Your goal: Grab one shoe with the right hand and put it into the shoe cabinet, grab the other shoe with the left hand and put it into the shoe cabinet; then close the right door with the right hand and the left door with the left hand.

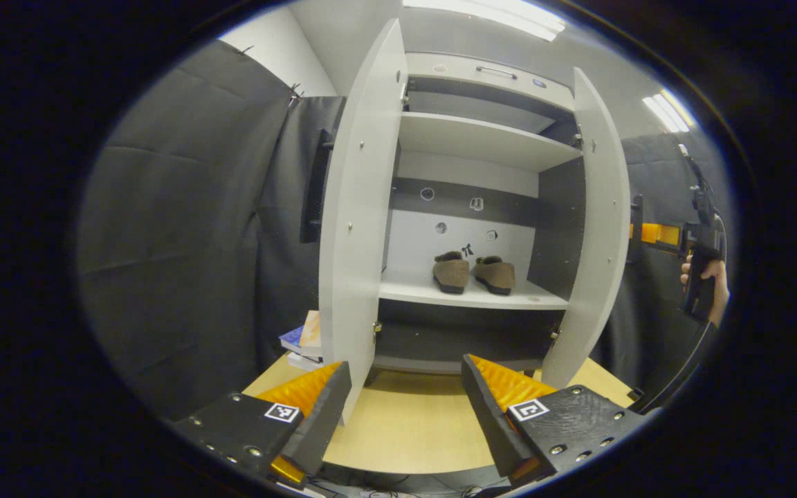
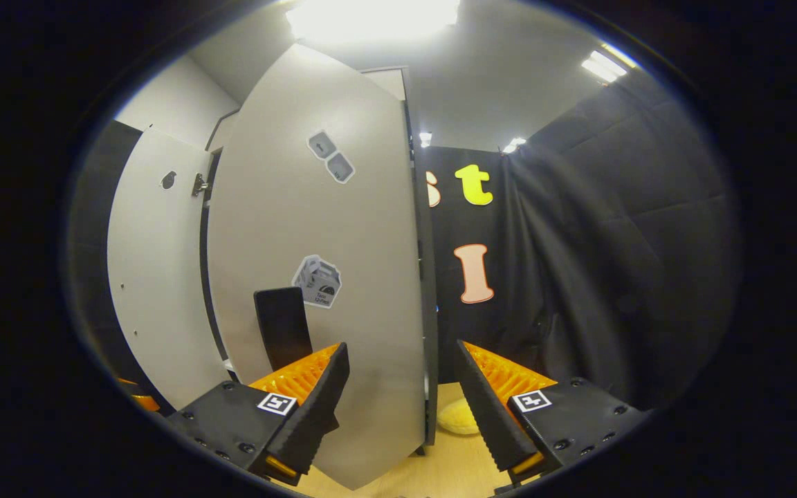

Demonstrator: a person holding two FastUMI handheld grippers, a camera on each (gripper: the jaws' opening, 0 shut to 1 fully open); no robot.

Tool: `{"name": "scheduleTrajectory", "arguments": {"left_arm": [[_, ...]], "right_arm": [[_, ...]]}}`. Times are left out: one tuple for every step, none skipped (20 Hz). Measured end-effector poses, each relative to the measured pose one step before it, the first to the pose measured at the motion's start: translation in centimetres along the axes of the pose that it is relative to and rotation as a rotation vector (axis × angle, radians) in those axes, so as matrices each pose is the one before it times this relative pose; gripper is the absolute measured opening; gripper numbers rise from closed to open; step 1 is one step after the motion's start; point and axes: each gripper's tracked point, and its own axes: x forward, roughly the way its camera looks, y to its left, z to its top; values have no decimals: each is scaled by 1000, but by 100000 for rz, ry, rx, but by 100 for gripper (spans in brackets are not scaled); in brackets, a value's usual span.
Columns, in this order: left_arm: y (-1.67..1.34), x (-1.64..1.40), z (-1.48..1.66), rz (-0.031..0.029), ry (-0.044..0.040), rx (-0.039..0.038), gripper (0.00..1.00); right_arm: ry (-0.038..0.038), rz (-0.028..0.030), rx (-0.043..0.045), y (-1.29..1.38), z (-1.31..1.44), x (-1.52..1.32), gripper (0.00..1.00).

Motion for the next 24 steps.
{"name": "scheduleTrajectory", "arguments": {"left_arm": [[211,-212,4,810,44,-52,99],[212,-330,31,664,-223,1,99],[386,-329,178,1096,-431,264,99],[459,-354,54,1563,-272,379,87],[549,-199,-80,1776,-7,303,99],[793,-222,-152,1777,61,28,99],[720,-321,88,1825,-83,-113,99],[739,-158,-127,1600,223,-33,99],[827,-74,8,1751,283,12,99],[982,157,180,1548,-635,-18,99],[1090,-17,497,1405,-1156,-65,99],[1372,174,491,2042,-933,-316,93],[1670,103,369,2104,-945,-855,99],[1579,12,314,2352,-734,-1336,99],[1610,98,596,2833,-680,-1449,99],[1627,302,794,3232,-713,-1894,99],[1712,252,854,2772,-1036,-2705,99],[1702,419,1091,2069,-1267,-2667,99],[1493,482,1307,1998,-1392,-2174,99],[1307,799,1427,718,-1950,-2656,99],[1026,883,1600,-703,-2457,-2941,99],[958,858,1538,-740,-2228,-2486,99],[664,1089,1566,-841,-1980,-1709,99],[397,1110,1387,-1496,-1410,-702,99]], "right_arm": [[1506,1821,1140,910,-472,539,97],[1945,2771,766,1154,-800,397,97],[2025,2502,-416,922,-777,258,97],[1233,1174,-870,679,-578,235,98],[797,52,-438,170,-481,64,98],[798,182,459,258,-597,-9,98],[1027,530,1155,300,-637,-151,98],[1362,252,952,129,-822,-217,98],[1653,-353,467,-62,-836,-233,98],[1669,-634,171,-114,-846,-212,98],[1517,-366,296,-38,-747,-149,98],[1337,-63,328,93,-678,-19,98],[1060,-173,251,39,-653,-110,98],[1147,-118,-61,24,-792,-147,98],[1371,-36,-398,106,-707,-106,98],[1529,75,-804,190,-921,-136,98],[1402,77,-1216,141,-804,-148,98],[1297,180,-1440,247,-788,-76,98],[1313,321,-1411,276,-759,-105,98],[1295,285,-1207,215,-846,-180,98],[662,87,-572,230,-622,-202,98],[335,161,34,283,-498,-239,98],[433,320,416,245,-459,-255,98],[645,232,404,290,-587,-284,98]]}}
